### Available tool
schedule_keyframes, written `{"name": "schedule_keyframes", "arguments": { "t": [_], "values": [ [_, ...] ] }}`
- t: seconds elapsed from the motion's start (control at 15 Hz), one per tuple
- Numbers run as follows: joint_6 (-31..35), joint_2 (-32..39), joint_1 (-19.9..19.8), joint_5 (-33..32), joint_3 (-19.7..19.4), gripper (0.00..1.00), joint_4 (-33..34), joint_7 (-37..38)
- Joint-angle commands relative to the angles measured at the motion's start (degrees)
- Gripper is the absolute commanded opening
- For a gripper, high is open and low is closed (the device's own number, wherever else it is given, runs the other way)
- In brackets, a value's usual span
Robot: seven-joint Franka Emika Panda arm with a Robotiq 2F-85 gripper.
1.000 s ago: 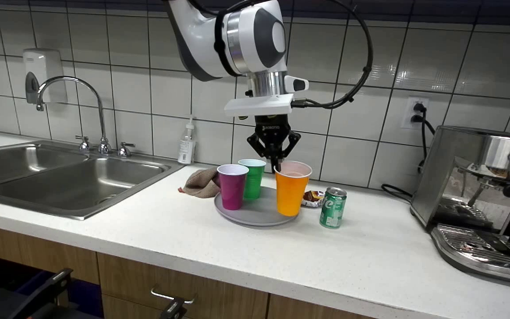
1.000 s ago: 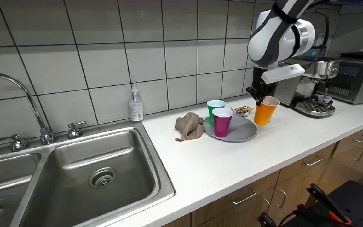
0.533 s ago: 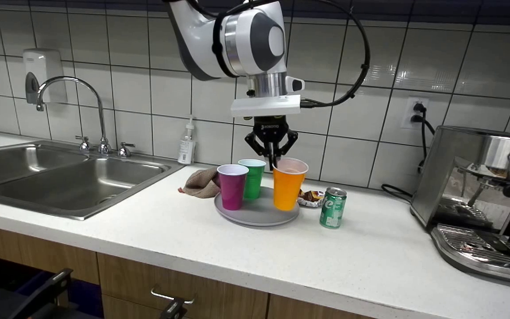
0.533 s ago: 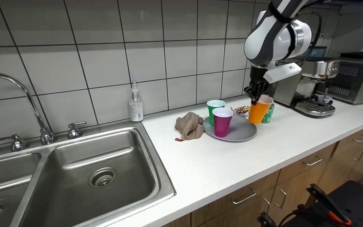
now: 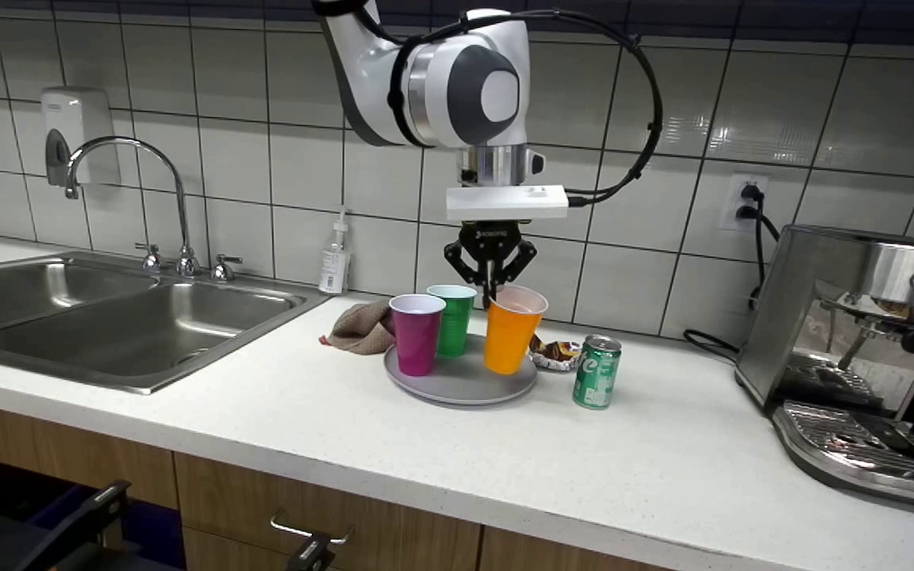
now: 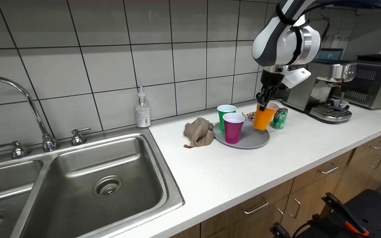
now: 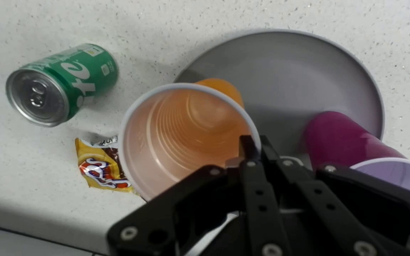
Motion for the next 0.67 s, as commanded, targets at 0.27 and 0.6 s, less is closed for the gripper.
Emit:
{"name": "schedule_keyframes", "arguments": {
  "t": [0.27, 0.6],
  "values": [
    [-1.39, 3.68, -4.79, 3.89, 3.48, 0.01, 4.93, -16.97],
    [0.14, 4.65, -4.44, 2.61, 3.31, 0.01, 4.85, -20.68]
  ]
}}
